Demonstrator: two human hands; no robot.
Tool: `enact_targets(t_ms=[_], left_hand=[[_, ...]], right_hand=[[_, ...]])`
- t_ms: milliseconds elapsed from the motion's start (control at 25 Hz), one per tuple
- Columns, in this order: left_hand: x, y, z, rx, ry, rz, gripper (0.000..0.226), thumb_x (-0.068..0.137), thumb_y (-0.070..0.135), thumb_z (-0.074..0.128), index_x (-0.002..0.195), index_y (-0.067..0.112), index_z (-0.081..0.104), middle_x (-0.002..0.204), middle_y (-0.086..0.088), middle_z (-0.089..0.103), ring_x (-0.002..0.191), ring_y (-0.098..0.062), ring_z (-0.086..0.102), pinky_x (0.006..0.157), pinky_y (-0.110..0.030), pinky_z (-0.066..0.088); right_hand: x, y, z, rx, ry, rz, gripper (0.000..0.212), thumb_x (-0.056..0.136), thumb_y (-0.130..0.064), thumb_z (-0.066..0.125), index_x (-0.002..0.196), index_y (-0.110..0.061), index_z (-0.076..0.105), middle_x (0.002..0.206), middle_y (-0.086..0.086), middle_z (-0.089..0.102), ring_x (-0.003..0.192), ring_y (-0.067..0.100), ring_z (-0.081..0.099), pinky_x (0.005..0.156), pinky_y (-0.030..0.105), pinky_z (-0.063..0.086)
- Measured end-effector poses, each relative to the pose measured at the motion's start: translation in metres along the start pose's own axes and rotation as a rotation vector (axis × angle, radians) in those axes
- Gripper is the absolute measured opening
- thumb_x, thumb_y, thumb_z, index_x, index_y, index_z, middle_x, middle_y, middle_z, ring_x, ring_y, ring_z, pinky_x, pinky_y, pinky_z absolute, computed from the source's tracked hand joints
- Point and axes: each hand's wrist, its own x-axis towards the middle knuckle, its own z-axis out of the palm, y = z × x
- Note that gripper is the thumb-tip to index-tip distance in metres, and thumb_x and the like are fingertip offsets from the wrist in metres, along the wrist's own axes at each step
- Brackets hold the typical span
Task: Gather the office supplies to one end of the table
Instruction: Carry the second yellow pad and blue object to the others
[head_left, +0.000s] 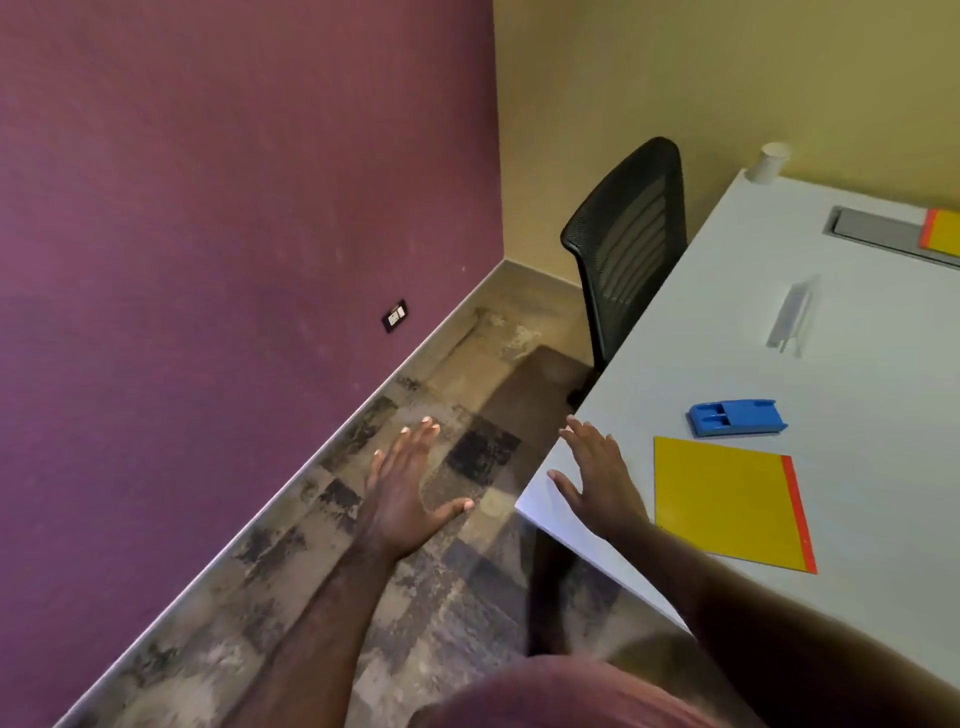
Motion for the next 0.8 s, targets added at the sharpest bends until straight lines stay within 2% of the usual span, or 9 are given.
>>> enact_targets(t_ms=[160, 400, 640, 800], left_hand=[[0.073, 0.008, 0.011, -0.016, -0.084, 0.163, 0.106, 0.068, 0.078, 0.059, 0.151, 0.039, 0.008, 0.156, 0.025, 0.001, 0.147, -0.006, 0.006, 0.116, -0.04, 0.001], [0.179, 0.023, 0.034, -0.071, -0.228, 0.418, 0.103, 0.069, 0.068, 0.068, 0.152, 0.033, 0.018, 0.16, 0.016, 0.013, 0.148, -0.008, 0.011, 0.117, -0.041, 0.006], [0.255, 0.057, 0.062, -0.177, -0.435, 0.759, 0.105, 0.069, 0.056, 0.078, 0.152, 0.023, 0.023, 0.157, 0.013, 0.015, 0.148, -0.015, 0.012, 0.12, -0.044, 0.012], [0.276, 0.092, 0.082, -0.231, -0.51, 0.912, 0.103, 0.07, 0.057, 0.078, 0.151, 0.022, 0.026, 0.157, 0.01, 0.02, 0.146, -0.013, 0.016, 0.118, -0.042, 0.017]], right_hand=[[0.017, 0.025, -0.01, -0.076, 0.044, 0.163, 0.059, 0.094, -0.046, 0.049, 0.145, -0.018, 0.036, 0.158, 0.002, 0.026, 0.147, 0.024, 0.022, 0.119, 0.045, 0.015], [0.017, 0.043, -0.015, -0.096, 0.136, 0.488, 0.061, 0.093, -0.045, 0.053, 0.145, -0.017, 0.036, 0.158, 0.004, 0.026, 0.147, 0.024, 0.021, 0.12, 0.046, 0.018], [0.0, 0.027, -0.014, -0.101, 0.312, 0.828, 0.062, 0.094, -0.041, 0.055, 0.146, -0.013, 0.036, 0.158, 0.006, 0.025, 0.147, 0.027, 0.021, 0.119, 0.046, 0.013], [-0.019, 0.019, -0.017, -0.076, 0.473, 1.03, 0.063, 0.091, -0.038, 0.06, 0.143, -0.01, 0.039, 0.155, 0.009, 0.032, 0.144, 0.031, 0.027, 0.117, 0.052, 0.021]])
